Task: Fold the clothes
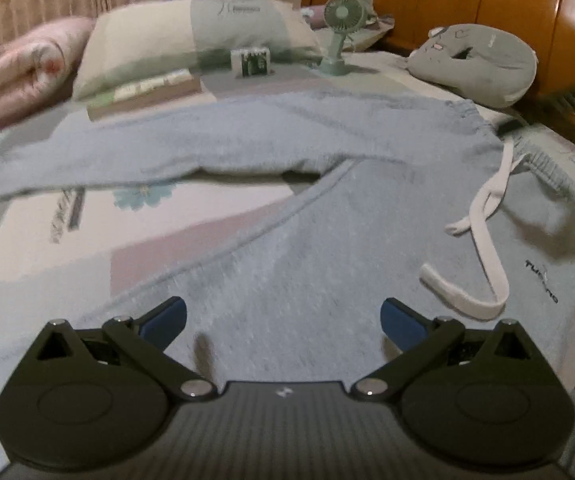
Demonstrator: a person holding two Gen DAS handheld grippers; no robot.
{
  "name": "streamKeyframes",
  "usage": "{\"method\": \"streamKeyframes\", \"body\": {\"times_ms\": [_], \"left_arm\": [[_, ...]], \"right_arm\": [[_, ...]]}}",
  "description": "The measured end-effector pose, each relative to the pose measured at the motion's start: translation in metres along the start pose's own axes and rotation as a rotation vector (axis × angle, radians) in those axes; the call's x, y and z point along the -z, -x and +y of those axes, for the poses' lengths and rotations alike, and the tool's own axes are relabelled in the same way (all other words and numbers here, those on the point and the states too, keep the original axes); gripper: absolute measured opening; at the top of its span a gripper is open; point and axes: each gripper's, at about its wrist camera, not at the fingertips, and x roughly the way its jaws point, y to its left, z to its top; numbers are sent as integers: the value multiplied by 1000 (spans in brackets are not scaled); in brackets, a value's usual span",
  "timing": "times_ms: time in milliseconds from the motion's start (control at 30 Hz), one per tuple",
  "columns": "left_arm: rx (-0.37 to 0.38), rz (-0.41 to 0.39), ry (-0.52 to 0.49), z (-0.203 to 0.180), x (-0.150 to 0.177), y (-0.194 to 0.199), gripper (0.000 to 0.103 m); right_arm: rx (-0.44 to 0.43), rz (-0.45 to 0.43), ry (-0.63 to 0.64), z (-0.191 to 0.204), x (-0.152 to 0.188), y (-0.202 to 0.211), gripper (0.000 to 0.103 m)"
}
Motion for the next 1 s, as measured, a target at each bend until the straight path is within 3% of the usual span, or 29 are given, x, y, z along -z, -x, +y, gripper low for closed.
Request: {"method": "streamKeyframes", "body": {"times_ms": [100,167,267,400,567,700,867,1000], "left_arm": [[66,33,20,12,7,-8,102],[103,30,4,19,3,-7,102],[158,35,30,33,-12,-10,102],[238,13,109,49,-51,-32,102],[335,56,154,36,-90,-84,102],[411,106,190,22,-118,-129,102],[640,160,308,11,-149,-147,102],[669,125,363,15,-171,-157,102]], "right_arm": [[-31,8,-5,29,-22,-20,103],[-81,11,-10,45,-20,-31,103],[-82,28,18,57,-4,-45,103],[-51,27,69,56,20,-44,103],[-126,-4,71,42,45,-25,103],[-147,-33,82,40,49,-18,103],[-191,-41,107,38,44,-22,103],[-175,-37,137,39,38,-29,103]]}}
